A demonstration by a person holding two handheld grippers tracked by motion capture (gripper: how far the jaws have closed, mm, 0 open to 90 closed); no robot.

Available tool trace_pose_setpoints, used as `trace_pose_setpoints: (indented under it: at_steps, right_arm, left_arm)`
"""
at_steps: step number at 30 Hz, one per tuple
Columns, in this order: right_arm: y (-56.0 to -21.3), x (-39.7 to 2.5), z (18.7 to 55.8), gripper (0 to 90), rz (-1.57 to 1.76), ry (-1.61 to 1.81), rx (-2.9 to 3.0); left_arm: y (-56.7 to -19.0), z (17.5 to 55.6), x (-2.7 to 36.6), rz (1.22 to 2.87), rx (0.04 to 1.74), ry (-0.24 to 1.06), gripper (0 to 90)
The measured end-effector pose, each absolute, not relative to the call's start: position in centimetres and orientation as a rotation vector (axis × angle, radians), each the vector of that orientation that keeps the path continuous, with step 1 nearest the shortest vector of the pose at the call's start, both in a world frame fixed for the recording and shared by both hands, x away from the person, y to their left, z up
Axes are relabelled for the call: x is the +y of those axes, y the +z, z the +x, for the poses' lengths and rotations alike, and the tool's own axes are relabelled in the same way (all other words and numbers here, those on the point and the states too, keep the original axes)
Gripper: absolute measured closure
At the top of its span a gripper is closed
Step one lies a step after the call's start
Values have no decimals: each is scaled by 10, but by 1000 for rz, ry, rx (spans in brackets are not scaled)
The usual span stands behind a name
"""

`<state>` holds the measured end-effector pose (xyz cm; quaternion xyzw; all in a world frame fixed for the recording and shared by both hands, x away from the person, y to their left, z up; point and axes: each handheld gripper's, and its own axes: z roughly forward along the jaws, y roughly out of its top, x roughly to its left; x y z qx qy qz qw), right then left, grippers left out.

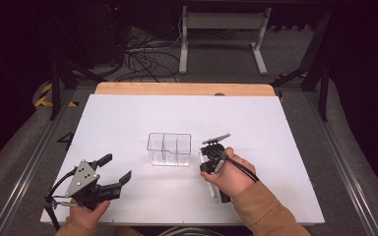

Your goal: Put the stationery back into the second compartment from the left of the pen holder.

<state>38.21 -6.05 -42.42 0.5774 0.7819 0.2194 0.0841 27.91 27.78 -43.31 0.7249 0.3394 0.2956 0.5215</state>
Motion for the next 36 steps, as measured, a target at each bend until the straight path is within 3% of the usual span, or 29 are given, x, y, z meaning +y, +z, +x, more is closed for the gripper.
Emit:
trace_pose_setpoints:
  at_steps: [36]
  right_arm:
    - [-366,-93,365,789,1088,1314,2261]
  left_arm:
    - [-433,280,277,1736,814,705,181]
